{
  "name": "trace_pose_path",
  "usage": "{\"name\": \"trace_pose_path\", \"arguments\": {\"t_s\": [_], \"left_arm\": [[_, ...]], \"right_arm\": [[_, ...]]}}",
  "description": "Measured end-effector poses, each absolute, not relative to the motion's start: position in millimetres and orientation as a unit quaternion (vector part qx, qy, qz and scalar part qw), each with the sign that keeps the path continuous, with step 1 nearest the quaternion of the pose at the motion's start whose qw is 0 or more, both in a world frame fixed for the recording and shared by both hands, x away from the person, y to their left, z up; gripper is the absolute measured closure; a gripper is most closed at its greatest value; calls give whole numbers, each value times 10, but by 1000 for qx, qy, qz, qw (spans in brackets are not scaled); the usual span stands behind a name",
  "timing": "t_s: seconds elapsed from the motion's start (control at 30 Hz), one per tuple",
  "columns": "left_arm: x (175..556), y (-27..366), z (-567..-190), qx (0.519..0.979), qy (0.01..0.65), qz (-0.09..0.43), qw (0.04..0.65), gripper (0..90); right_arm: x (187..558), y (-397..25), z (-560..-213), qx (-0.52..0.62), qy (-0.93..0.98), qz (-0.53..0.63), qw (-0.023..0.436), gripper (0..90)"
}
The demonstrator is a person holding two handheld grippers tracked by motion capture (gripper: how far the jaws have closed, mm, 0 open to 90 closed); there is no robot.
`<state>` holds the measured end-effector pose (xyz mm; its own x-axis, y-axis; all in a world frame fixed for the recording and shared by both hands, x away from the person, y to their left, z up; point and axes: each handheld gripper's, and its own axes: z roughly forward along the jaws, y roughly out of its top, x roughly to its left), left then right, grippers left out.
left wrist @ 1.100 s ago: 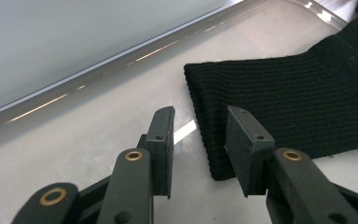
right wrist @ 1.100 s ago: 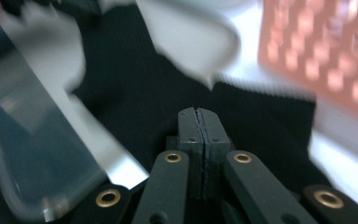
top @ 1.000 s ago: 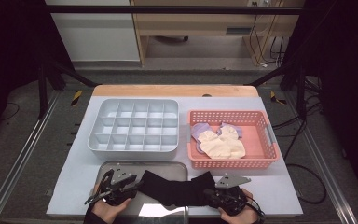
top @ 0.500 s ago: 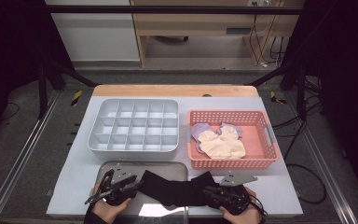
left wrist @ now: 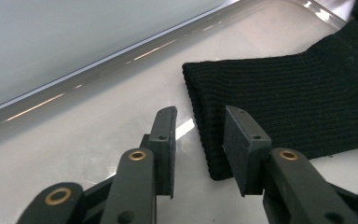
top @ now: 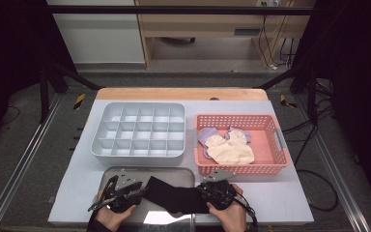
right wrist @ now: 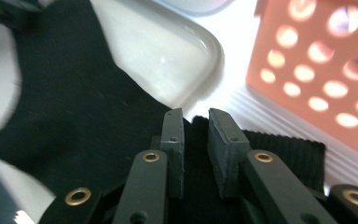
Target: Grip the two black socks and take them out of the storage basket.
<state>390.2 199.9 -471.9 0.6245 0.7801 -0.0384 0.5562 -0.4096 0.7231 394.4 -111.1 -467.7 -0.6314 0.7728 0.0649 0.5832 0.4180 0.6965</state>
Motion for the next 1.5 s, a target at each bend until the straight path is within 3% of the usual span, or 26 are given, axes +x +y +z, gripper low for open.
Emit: {"name": "trace_pose_path", "arguments": {"t_s": [0.1,0.27,0.33,0.57,0.73,1.03,1.2,1.5], "left_arm": [[3901,1998,-4720,825,405,154,363,653],[3902,1998,-4721,825,405,153,363,656],[3902,1998,-4721,825,405,153,363,658],[3905,1994,-4723,825,406,151,364,665],[3906,1998,-4723,824,406,151,365,666],[3907,2008,-4716,823,408,150,367,659],[3892,2023,-4663,818,408,150,377,638],[3844,1892,-4436,818,382,143,407,636]], "right_arm": [[3946,-1099,-4721,414,831,347,134,753],[3947,-1089,-4720,415,834,333,146,877],[3948,-1096,-4711,419,832,334,145,888],[3938,-1130,-4446,396,808,410,150,890],[3988,-862,-4289,361,810,448,114,888],[4044,-477,-4493,337,845,409,69,832],[3992,-668,-4351,337,826,445,77,758],[3918,-1344,-4253,381,807,424,157,741]]}}
